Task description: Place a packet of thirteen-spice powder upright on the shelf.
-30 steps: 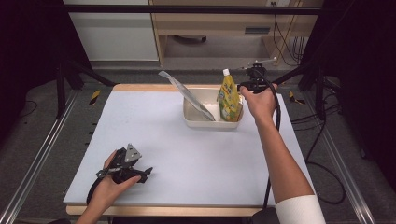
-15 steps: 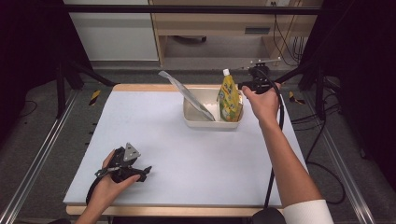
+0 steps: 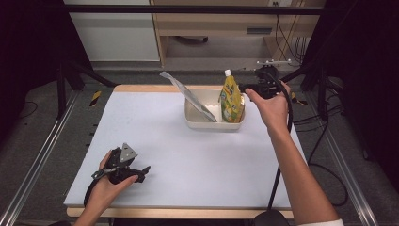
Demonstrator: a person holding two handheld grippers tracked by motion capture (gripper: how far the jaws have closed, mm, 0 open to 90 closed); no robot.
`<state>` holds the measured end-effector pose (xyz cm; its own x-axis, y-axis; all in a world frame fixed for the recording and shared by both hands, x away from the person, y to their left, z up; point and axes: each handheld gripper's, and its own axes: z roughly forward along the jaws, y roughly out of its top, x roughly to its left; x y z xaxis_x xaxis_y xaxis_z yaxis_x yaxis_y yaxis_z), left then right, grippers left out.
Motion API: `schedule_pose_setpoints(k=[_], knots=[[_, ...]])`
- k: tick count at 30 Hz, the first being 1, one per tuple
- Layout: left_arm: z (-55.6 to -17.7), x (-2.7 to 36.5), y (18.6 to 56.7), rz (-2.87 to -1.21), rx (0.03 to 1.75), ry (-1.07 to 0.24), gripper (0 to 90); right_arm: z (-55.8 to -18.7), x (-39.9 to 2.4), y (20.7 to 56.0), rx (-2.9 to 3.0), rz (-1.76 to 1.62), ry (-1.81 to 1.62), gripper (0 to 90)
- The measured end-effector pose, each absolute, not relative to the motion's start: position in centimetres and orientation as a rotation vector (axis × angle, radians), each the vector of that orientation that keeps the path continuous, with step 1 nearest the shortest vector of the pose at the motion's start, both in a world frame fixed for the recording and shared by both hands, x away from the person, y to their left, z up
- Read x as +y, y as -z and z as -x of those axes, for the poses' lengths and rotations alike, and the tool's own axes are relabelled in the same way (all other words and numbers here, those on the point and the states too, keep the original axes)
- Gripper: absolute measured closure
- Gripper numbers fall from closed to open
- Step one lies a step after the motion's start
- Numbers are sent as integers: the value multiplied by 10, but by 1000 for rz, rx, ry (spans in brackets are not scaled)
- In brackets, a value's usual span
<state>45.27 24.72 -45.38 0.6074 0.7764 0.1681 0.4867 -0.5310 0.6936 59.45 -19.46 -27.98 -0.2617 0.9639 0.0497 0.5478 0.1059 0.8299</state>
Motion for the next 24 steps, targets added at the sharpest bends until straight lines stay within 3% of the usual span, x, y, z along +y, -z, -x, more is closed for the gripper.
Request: schedule_pose_setpoints(k=[11, 24], knots=[[-454, 254, 452, -2192, 1017, -631, 61, -558, -200, 278, 1850, -1348, -1099, 95], [-454, 259, 450, -2157, 1036, -624, 56, -514, -206, 305, 1903, -1270, -1081, 83]])
